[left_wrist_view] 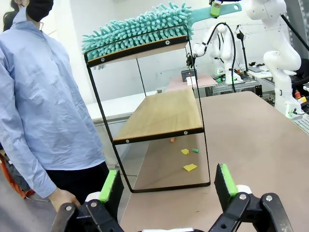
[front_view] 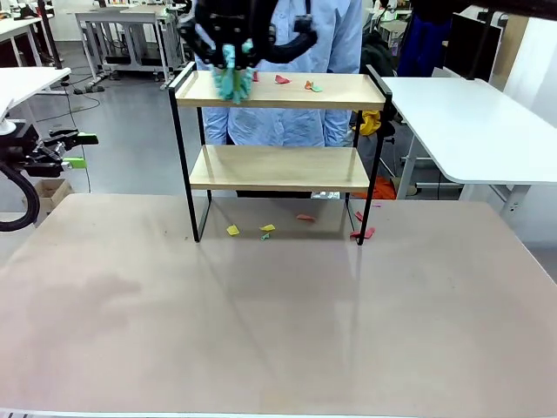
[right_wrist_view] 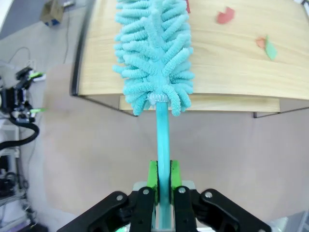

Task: Clean the shelf.
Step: Clean the specific section of the Shelf indicated by the human with the Duster.

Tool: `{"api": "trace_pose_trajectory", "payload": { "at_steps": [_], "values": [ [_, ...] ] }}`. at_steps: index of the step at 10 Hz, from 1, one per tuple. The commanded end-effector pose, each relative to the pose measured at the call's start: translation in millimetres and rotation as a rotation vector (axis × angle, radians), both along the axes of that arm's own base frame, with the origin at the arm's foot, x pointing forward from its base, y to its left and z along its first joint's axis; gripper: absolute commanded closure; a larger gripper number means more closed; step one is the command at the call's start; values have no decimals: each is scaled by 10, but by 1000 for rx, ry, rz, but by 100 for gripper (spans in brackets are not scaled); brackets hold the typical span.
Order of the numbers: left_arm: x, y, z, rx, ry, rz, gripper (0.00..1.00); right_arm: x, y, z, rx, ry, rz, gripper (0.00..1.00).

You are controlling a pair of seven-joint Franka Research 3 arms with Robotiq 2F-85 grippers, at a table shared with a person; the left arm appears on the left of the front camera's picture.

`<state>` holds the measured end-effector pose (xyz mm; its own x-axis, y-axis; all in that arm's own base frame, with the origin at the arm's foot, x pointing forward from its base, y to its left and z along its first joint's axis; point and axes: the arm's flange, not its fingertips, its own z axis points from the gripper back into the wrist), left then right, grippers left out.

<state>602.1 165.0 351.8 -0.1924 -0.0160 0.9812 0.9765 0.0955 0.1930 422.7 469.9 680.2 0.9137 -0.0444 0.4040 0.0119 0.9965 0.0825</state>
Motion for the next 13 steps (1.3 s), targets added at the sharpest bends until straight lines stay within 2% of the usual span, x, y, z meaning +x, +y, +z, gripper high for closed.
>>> {"api": "trace_pose_trajectory", "payload": {
  "at_steps": [1, 6, 8, 9, 10, 11, 13],
  "values": [
    [-20, -8, 22, 6, -13, -5, 0, -171, -557, -41, -8, 23, -50, 87],
    [-20, -8, 22, 6, -13, -5, 0, -320, -1813, -55, -18, 117, -177, 87],
    [-20, -8, 22, 6, -13, -5, 0, -346, -2274, -40, -62, 108, -226, 87],
    [-20, -8, 22, 6, -13, -5, 0, -358, -2455, -40, -60, 95, -205, 87],
    [-20, -8, 22, 6, -13, -5, 0, -453, -2430, 18, 37, 26, -85, 87],
    [-20, -8, 22, 6, -13, -5, 0, -274, -2248, 56, -62, 97, -224, 87],
    [-20, -8, 22, 6, -13, -5, 0, -274, -2248, 56, -62, 97, -224, 87]
  ]
}}
